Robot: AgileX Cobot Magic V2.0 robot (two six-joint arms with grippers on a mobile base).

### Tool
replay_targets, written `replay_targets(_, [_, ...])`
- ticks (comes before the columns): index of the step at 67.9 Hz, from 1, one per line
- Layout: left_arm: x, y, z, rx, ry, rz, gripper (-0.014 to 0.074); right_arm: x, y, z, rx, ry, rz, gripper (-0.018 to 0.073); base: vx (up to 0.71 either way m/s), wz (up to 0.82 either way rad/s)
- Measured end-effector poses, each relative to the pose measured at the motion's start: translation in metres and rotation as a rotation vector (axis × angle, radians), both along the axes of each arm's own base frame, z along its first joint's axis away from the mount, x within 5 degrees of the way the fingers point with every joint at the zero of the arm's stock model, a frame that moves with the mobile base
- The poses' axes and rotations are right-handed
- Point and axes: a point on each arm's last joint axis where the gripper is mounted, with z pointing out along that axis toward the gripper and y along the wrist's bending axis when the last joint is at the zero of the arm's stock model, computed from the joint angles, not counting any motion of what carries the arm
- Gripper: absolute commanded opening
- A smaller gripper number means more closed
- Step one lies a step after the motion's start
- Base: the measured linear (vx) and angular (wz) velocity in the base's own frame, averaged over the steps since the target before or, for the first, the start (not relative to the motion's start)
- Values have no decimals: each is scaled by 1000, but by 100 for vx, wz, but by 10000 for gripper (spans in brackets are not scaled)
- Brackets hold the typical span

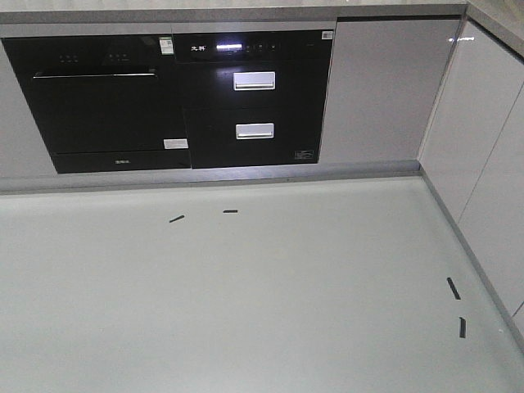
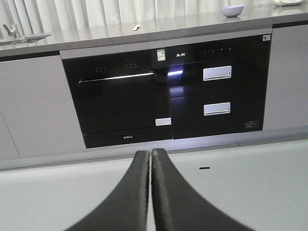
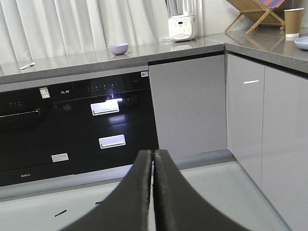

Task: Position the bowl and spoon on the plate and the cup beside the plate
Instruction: 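Drive the base forward toward the grey countertop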

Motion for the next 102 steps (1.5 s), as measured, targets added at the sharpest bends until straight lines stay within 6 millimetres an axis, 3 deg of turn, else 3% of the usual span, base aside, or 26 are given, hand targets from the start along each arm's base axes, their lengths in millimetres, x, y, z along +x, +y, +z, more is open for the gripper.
replay_targets(102, [0, 0, 0, 0, 0, 0, -6, 0, 0, 0, 0, 0, 0, -3, 0, 1])
